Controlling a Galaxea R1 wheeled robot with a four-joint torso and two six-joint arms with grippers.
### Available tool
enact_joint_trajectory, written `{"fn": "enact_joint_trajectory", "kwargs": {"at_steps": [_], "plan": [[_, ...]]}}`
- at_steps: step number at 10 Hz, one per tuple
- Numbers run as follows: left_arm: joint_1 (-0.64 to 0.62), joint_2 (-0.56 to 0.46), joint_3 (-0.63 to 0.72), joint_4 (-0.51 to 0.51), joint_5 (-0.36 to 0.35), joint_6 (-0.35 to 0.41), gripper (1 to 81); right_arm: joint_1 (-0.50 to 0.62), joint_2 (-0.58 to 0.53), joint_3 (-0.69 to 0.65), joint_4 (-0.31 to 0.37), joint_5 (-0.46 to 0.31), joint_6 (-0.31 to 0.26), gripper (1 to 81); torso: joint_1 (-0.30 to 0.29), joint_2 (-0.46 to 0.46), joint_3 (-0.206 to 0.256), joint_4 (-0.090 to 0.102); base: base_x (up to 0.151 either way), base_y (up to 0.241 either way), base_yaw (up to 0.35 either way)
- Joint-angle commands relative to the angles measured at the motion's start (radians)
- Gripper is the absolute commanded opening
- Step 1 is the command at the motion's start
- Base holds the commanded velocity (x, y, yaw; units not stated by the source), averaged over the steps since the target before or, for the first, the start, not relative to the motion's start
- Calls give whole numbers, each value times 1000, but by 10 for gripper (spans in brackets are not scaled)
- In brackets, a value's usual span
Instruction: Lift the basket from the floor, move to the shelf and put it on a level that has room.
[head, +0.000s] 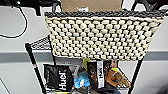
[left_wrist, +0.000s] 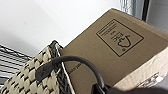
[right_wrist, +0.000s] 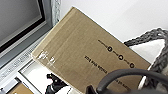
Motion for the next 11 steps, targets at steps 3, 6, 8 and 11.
{"fn": "enact_joint_trajectory", "kwargs": {"at_steps": [3, 6, 8, 11], "plan": [[-107, 130, -195, 78, 10, 25, 10, 74, 140, -201, -24, -19, -35, 10, 0, 0, 0, 0, 0, 0, 0], [-61, 179, -279, 106, 8, 32, 10, 65, 223, -373, -28, -103, -61, 10, 1, 0, -1, 0, 0, 0, 0], [-29, 221, -335, 133, 10, 37, 10, 59, 272, -471, -27, -143, -87, 10, 1, 0, -1, 0, 0, 0, 0], [8, 284, -433, 181, 10, 39, 10, 10, 342, -564, -24, -142, -136, 10, 2, 1, -1, 0, 0, 0, 0]]}}
